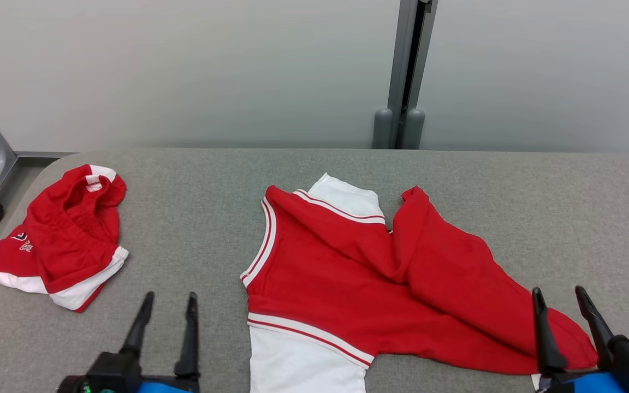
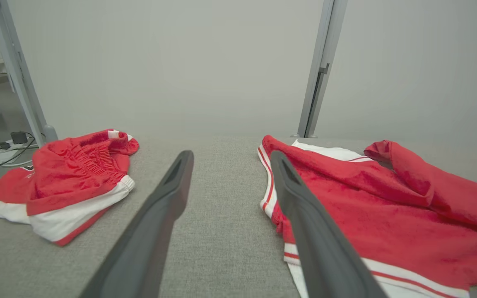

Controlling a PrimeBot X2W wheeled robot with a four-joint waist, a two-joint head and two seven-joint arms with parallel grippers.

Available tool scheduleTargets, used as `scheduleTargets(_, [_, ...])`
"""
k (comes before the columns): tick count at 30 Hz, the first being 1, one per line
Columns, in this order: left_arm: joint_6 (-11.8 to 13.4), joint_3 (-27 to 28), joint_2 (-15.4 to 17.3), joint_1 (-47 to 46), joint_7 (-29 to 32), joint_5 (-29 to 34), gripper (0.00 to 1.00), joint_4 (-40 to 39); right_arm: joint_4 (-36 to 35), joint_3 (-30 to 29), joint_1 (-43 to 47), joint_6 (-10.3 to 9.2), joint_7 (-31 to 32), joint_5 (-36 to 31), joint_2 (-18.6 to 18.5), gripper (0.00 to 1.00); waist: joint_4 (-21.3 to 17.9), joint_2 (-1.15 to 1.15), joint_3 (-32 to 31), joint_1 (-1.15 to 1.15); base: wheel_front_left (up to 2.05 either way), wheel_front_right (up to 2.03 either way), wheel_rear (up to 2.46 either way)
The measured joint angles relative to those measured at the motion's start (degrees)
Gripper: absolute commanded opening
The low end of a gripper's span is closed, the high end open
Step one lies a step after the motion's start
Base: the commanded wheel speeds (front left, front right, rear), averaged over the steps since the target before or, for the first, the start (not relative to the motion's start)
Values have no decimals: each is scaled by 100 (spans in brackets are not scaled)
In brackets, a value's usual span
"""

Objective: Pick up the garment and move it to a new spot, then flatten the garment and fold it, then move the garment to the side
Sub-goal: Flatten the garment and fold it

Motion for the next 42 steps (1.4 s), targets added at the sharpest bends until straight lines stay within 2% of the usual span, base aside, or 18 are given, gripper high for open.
scheduleTargets(10, [0, -1216, 286, 36, 9, -359, 100, 679, 964, -726, -124, 0, 38, -316, -2, 100, -65, 0, 142, 0, 0, 0, 0])
scheduleTargets(20, [-1, -2236, 456, 49, 83, -950, 100, 1650, 2024, -1038, -479, 0, -13, -428, 0, 100, -124, 0, 291, 1, 0, 0, 0])
scheduleTargets(36, [-1, -2875, 526, -330, 31, -1447, 100, 2129, 3367, -1325, -1055, 0, -56, -400, -5, 100, -75, 0, 440, 1, 0, 0, 0])
scheduleTargets(37, [-1, -2904, 520, -361, 29, -1477, 100, 2161, 3434, -1307, -1091, 0, -57, -343, -12, 88, -75, 0, 444, 1, 0, 0, 0])
scheduleTargets(38, [-1, -2950, 511, -390, 21, -1500, 100, 2193, 3467, -1281, -1117, 0, -60, -288, -14, 27, -75, 0, 449, 1, 0, 0, 0])
scheduleTargets(39, [-1, -3012, 511, -431, 14, -1546, 97, 2232, 3470, -1260, -1143, 0, -63, -222, -13, 11, -76, 0, 449, 0, 0, 0, 0])
scheduleTargets(40, [-1, -3044, 504, -473, 14, -1583, 45, 2275, 3462, -1234, -1152, 0, -62, -178, -14, 0, -79, 0, 448, 0, 0, 0, 0])
scheduleTargets(41, [-1, -3080, 497, -507, 10, -1621, 20, 2318, 3453, -1203, -1152, 0, -62, -146, -13, 0, -82, 0, 444, 0, 0, 0, 0])
scheduleTargets(42, [0, -3122, 497, -547, 5, -1657, 0, 2365, 3426, -1170, -1149, 0, -55, -112, -10, 0, -87, 0, 436, 0, 0, 0, 0])
